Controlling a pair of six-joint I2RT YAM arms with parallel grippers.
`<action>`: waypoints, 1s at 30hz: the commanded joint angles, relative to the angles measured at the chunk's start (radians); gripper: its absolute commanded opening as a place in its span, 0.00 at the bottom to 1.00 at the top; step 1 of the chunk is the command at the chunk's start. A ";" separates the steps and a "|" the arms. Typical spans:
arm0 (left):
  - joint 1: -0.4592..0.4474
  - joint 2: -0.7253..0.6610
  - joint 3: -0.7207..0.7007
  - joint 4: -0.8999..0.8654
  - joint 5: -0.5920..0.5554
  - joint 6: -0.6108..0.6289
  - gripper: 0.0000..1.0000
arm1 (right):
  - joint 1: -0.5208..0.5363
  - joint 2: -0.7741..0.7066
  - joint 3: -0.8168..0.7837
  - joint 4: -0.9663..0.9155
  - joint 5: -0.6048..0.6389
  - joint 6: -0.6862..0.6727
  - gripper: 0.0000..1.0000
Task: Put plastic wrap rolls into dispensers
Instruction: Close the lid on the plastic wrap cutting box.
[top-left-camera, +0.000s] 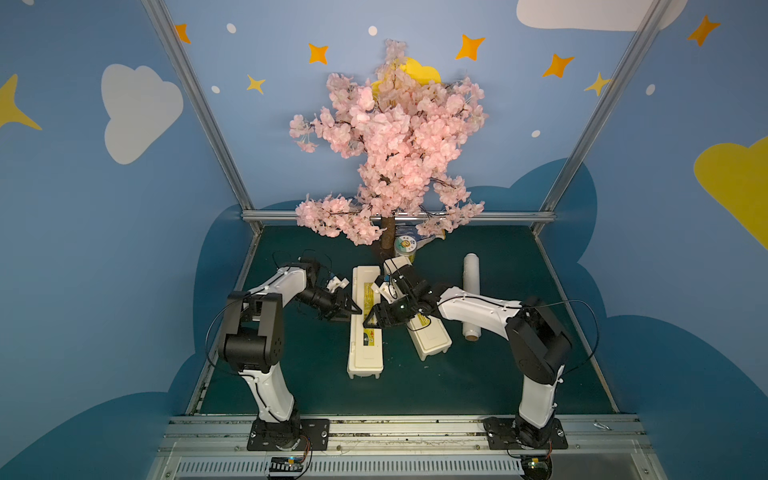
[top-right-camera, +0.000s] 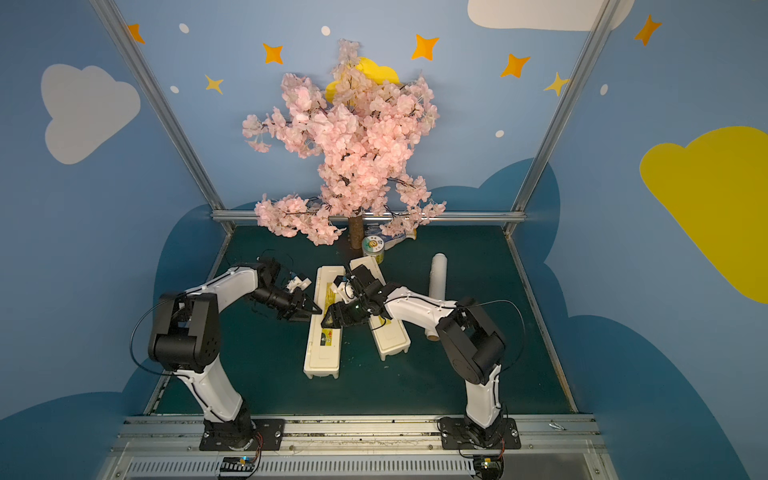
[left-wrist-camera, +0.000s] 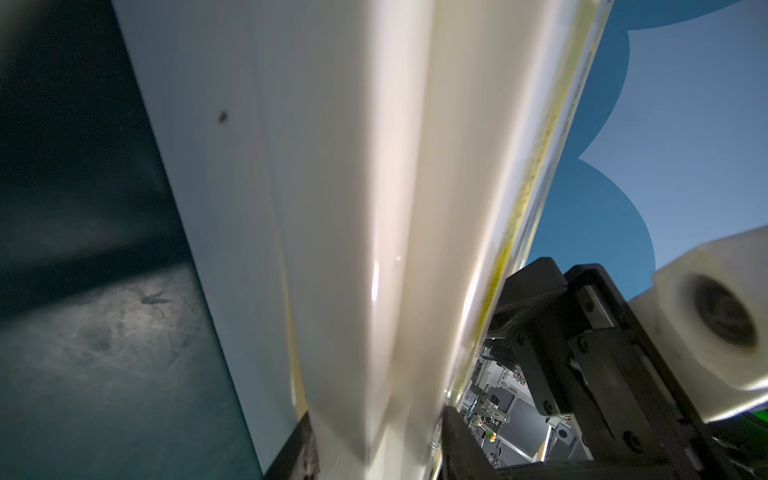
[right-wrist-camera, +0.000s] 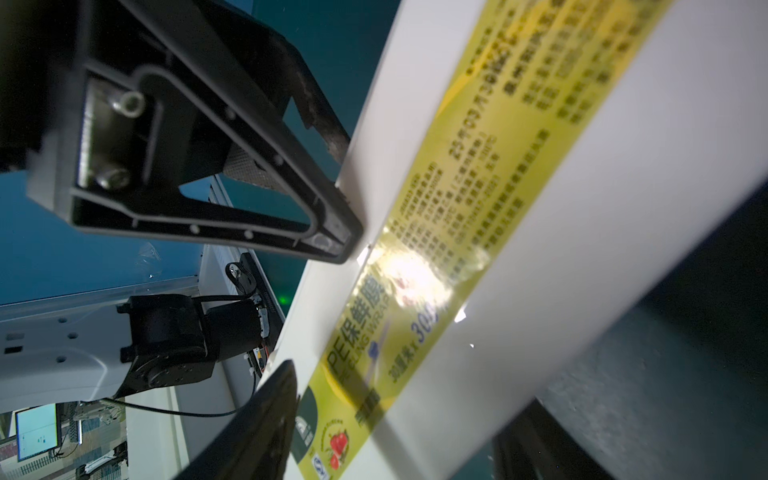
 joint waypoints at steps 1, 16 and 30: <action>-0.031 0.027 -0.023 0.000 -0.157 -0.001 0.45 | 0.066 -0.054 0.069 0.182 -0.098 -0.023 0.70; -0.029 0.067 -0.008 0.008 -0.197 0.009 0.47 | 0.103 -0.045 0.080 0.117 -0.004 -0.053 0.71; -0.009 0.024 0.001 0.011 -0.237 0.005 0.51 | 0.119 -0.036 0.133 0.060 0.047 -0.049 0.72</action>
